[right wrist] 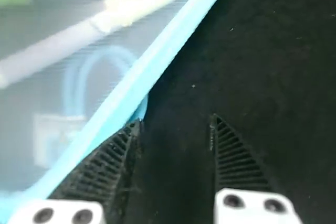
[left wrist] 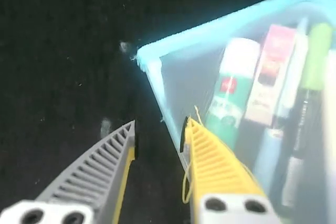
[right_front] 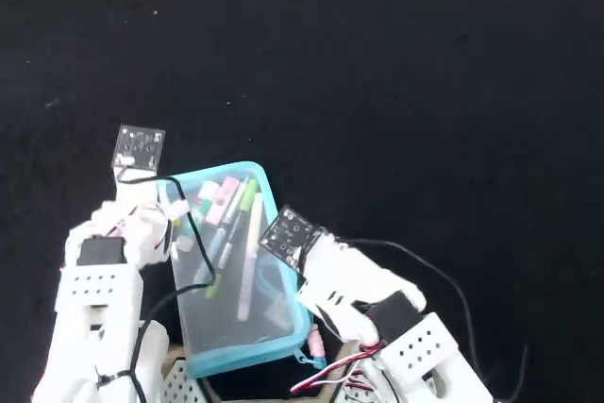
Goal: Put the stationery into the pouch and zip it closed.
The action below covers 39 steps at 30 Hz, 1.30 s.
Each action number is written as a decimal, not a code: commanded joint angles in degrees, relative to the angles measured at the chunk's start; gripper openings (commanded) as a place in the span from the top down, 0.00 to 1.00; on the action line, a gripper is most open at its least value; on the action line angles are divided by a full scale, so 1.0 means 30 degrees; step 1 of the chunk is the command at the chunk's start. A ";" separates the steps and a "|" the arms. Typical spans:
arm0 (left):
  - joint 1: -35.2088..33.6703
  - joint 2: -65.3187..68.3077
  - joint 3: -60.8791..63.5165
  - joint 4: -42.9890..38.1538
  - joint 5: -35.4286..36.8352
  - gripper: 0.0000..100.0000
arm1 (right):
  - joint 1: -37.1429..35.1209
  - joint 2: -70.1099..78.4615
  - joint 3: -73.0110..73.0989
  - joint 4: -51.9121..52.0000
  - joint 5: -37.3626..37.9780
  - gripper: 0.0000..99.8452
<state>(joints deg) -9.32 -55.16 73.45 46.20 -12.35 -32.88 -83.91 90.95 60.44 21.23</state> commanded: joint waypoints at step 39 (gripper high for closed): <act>-0.3004 0.5949 0.0044 -0.6945 0.3311 0.84 | -0.4689 1.1355 -0.5846 -0.2960 -0.7912 0.81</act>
<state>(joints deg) -17.85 -37.58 76.18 24.48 -3.56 -45.89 -49.54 79.16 53.41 -0.48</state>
